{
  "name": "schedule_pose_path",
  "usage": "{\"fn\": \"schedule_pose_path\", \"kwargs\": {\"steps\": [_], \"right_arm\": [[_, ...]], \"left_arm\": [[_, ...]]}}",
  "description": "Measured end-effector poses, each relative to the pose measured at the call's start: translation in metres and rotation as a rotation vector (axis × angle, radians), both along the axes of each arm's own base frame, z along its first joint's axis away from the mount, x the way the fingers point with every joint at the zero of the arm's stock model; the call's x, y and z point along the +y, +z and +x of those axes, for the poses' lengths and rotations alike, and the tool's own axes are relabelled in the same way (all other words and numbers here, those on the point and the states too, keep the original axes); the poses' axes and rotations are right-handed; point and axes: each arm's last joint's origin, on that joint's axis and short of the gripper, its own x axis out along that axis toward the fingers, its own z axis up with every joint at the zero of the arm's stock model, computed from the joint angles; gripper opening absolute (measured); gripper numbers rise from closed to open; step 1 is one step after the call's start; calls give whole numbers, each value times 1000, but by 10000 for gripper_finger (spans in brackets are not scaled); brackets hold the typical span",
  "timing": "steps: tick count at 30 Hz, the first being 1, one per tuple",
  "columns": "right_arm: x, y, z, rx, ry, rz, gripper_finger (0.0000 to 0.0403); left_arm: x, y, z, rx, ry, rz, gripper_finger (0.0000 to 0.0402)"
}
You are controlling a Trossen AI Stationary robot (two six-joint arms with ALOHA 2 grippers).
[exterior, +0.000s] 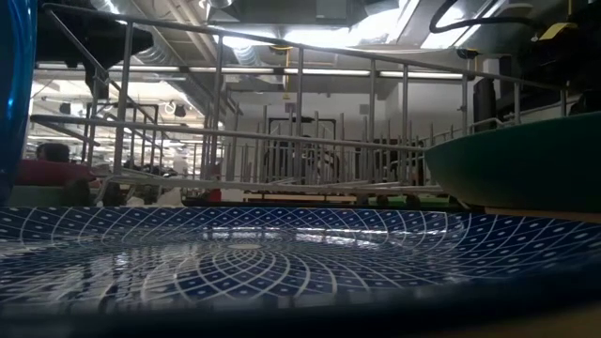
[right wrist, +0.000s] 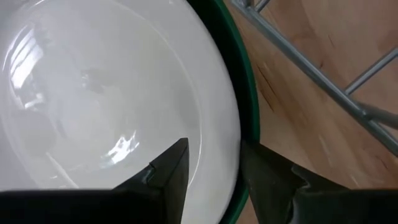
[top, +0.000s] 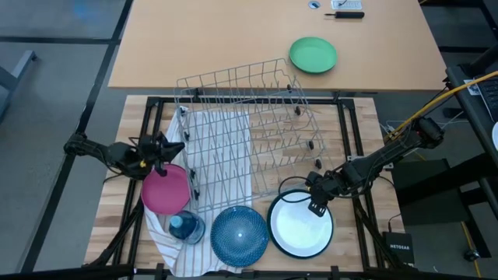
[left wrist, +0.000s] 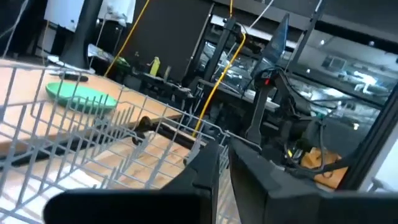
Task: Sort dishes
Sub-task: Put the white plate into the dish rack
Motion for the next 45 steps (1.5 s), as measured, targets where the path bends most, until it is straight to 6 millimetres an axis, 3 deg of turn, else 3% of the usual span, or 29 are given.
{"fn": "schedule_pose_path", "kwargs": {"steps": [28,38,45], "right_arm": [[0,-1,0,3,1,4,148],[3,0,4,-37,53,46,78],[3,0,4,-42,55,38,65]], "left_arm": [[0,2,-1,-1,9,34,29],[0,2,-1,-1,9,34,29],[0,2,0,0,9,35,29]]}}
